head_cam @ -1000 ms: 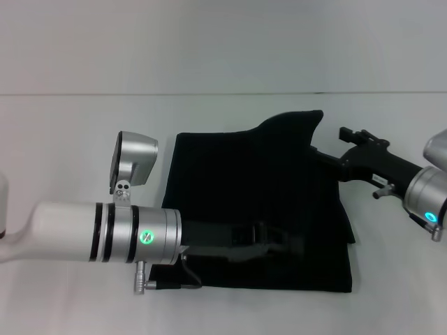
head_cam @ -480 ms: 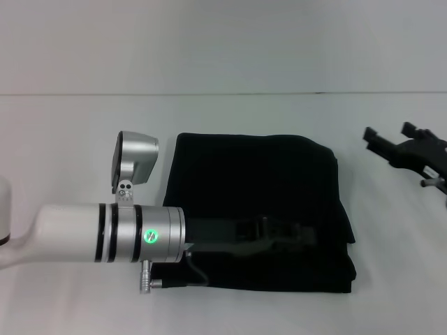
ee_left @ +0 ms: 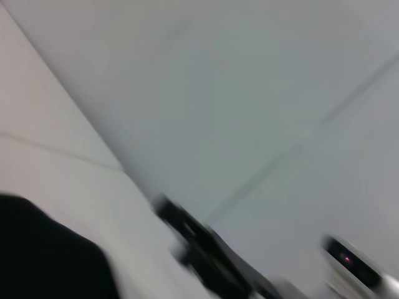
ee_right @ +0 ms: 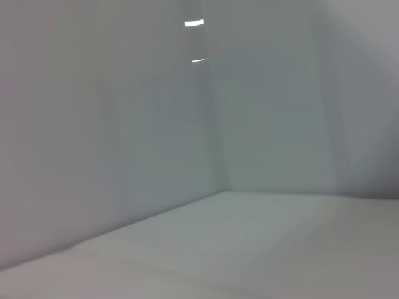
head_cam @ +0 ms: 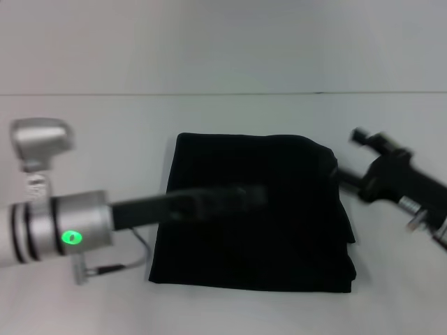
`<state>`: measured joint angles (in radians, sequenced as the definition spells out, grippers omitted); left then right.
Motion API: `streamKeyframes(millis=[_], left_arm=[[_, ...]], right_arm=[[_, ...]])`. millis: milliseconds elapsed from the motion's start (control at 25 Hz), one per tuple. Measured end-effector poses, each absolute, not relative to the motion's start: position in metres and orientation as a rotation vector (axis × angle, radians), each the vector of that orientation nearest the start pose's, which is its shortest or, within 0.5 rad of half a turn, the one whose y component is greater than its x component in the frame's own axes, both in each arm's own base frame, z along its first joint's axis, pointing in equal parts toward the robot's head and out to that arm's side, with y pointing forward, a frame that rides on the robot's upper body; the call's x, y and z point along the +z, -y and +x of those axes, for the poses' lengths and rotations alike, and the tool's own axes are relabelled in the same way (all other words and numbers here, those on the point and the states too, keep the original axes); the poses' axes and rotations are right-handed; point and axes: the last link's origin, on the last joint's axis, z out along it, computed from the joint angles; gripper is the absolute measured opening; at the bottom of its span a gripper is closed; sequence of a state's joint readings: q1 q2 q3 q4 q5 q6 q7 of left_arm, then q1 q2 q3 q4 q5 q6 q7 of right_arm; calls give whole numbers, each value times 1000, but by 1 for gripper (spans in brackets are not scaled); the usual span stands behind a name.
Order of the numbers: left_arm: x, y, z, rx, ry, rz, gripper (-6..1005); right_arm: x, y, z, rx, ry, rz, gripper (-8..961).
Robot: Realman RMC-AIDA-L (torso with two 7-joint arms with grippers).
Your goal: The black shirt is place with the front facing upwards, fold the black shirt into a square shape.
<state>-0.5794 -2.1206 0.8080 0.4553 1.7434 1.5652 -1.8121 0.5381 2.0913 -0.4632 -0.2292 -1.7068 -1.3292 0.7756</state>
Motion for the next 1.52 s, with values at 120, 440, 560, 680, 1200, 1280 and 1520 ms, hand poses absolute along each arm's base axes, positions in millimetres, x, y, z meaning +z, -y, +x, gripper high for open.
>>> streamKeyframes(millis=[120, 440, 560, 680, 1200, 1280, 1520], left_arm=[[-23, -329, -242, -1163, 1404, -2479, 645], [6, -328, -275, -1211, 1429, -2271, 858], [6, -327, -280, -1190, 1440, -2250, 857], [7, -328, -284, -1168, 1434, -2248, 856], [19, -308, -284, -931, 858, -2604, 851], [19, -299, -285, -916, 686, -2646, 851], [6, -280, -296, -836, 461, -2665, 848]], right_arm=[[-49, -332, 279, 825, -476, -2346, 919], [-71, -341, 287, 670, -600, -2360, 920], [-71, -341, 295, 630, -647, -2340, 921], [-70, -342, 300, 607, -680, -2321, 921], [-32, -319, 301, 752, -468, -2366, 918], [-27, -305, 303, 771, -409, -2415, 918], [-25, -272, 311, 786, -366, -2522, 916]])
